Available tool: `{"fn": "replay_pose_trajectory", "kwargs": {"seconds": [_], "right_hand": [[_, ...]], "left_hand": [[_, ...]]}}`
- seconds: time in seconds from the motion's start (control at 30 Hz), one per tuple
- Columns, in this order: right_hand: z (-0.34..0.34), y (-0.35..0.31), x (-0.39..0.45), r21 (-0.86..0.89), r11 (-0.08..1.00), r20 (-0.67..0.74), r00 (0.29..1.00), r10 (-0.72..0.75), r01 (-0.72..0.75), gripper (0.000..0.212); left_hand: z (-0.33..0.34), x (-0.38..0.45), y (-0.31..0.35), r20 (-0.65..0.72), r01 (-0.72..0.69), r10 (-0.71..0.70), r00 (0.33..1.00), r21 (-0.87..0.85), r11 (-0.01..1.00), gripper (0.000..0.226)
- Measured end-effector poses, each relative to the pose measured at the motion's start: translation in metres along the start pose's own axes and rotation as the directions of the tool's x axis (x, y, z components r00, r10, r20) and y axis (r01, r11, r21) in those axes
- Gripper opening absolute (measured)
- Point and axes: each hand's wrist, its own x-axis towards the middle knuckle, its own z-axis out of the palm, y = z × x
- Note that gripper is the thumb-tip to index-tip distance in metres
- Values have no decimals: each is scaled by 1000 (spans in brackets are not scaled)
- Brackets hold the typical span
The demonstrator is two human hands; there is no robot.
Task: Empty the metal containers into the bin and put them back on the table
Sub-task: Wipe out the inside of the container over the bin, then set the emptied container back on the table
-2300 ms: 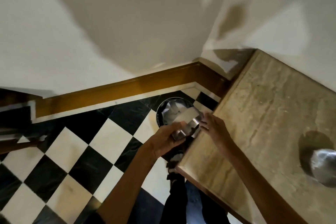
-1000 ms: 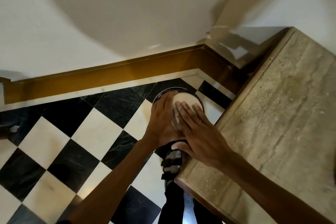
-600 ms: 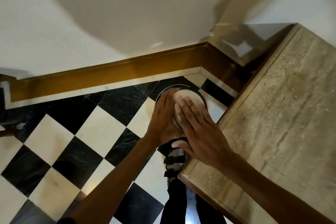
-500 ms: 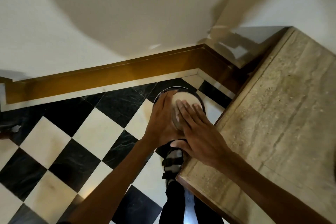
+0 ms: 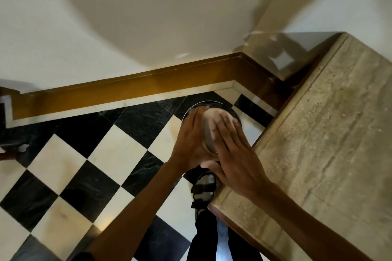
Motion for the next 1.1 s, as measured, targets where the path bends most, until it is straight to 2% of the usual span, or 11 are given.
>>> {"fn": "replay_pose_trajectory", "kwargs": {"seconds": [0.13,0.27,0.57,0.67,0.73,0.8,0.87,0.9,0.93,1.0,1.1], "right_hand": [[10,3,-4,-23,1000,87,996,-15,17,99],[6,-2,-1,50,998,-49,998,48,-46,91],[8,2,-3,-7,1000,21,1000,-4,4,90],[1,7,-6,230,969,-60,993,103,-86,82],[-14,7,-16,530,835,-210,931,299,-149,67],[-25,14,-24,832,540,-167,869,465,-130,56],[-38,28,-33,953,281,-56,846,530,-113,51],[-42,35,-38,971,203,-4,841,542,-126,49],[-48,41,-46,979,147,35,831,555,-140,48],[-57,46,-62,985,85,69,801,594,-149,48],[-70,55,-98,991,-12,107,740,664,-132,47]], "left_hand": [[4,1,-8,-24,6,-6,1000,21,1000,122],[-2,0,-7,-2,-2,2,1000,-2,1000,118],[4,7,-4,-60,-43,42,997,-14,999,114],[-3,4,8,-22,2,-4,1000,-78,997,118],[-13,0,30,29,147,-144,989,-229,962,116],[-26,-5,58,210,370,-304,929,-544,753,103],[-37,-11,89,459,531,-299,836,-813,237,91],[-40,-15,101,556,568,-244,794,-823,-28,93],[-42,-19,115,603,570,-204,772,-797,-200,95],[-38,-24,136,643,569,-161,748,-747,-343,89],[-22,-24,173,684,619,-285,671,-729,-292,73]]}}
